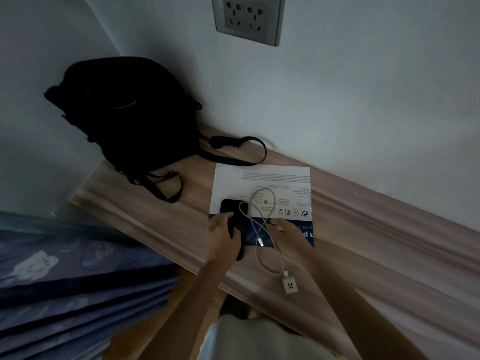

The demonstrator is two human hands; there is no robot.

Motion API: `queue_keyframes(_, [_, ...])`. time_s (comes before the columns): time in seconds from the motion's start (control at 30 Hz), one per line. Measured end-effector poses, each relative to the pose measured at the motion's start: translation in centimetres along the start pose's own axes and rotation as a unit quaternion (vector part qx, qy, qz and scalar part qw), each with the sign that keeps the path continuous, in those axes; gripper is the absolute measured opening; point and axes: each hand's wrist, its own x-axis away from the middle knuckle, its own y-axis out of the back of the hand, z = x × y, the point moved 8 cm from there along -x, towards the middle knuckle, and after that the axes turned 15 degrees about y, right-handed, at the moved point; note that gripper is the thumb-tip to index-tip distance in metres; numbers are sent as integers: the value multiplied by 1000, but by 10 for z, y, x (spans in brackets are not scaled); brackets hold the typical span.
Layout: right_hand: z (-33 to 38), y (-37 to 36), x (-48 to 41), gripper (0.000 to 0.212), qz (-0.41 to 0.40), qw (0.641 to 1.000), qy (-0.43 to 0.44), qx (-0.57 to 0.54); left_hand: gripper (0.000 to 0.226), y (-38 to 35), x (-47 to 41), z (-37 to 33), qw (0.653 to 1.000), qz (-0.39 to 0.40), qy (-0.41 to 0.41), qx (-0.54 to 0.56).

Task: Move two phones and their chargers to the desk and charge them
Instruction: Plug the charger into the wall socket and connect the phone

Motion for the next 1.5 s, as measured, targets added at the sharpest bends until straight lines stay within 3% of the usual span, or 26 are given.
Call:
queue_keyframes(0.07, [-8, 11, 17, 30, -5, 999, 23, 35, 33, -3, 11, -5, 1000, -9, -24, -7])
queue_keyframes(0.23, [-40, 10, 73, 21, 32, 995, 65, 69, 18, -34, 39, -6, 996, 66, -49, -39])
queue_keyframes(0.37, [-65, -9, 94, 44, 54, 989, 18, 136, 23, -53, 57, -11, 989, 107, -77, -67])
queue_keyframes(0.47, [-59, -10, 97, 24, 17, 986, 40, 160, 35, -53, 66, -19, 989, 124, -69, -40])
queue_keyframes(0.53, [-44, -5, 98, 19, 2, 986, 85, 144, 41, -47, 69, -25, 989, 128, -74, -20])
queue_keyframes(0.67, [-18, 22, 95, 30, -53, 978, 157, 125, 52, -32, 82, -48, 979, 159, -126, 9])
queue_keyframes(0.77, [2, 42, 91, 33, -51, 977, 184, 90, 33, -12, 84, -68, 978, 155, -125, 62])
queue_keyframes(0.93, [72, 87, 99, 37, -106, 923, 346, 132, 26, 31, 90, -115, 971, 119, -177, 104])
queue_keyframes(1.13, [157, 121, 101, 44, -182, 840, 470, 202, 26, 56, 75, -143, 961, 189, -144, 138])
queue_keyframes(1.27, [204, 125, 92, 46, -208, 814, 501, 206, 7, 83, 59, -163, 947, 202, -123, 218])
queue_keyframes(1.37, [234, 120, 82, 46, -223, 799, 517, 211, 12, 108, 41, -173, 931, 213, -86, 285])
queue_keyframes(1.5, [257, 125, 55, 55, -258, 832, 462, 165, 31, 141, 3, -182, 913, 211, -53, 346])
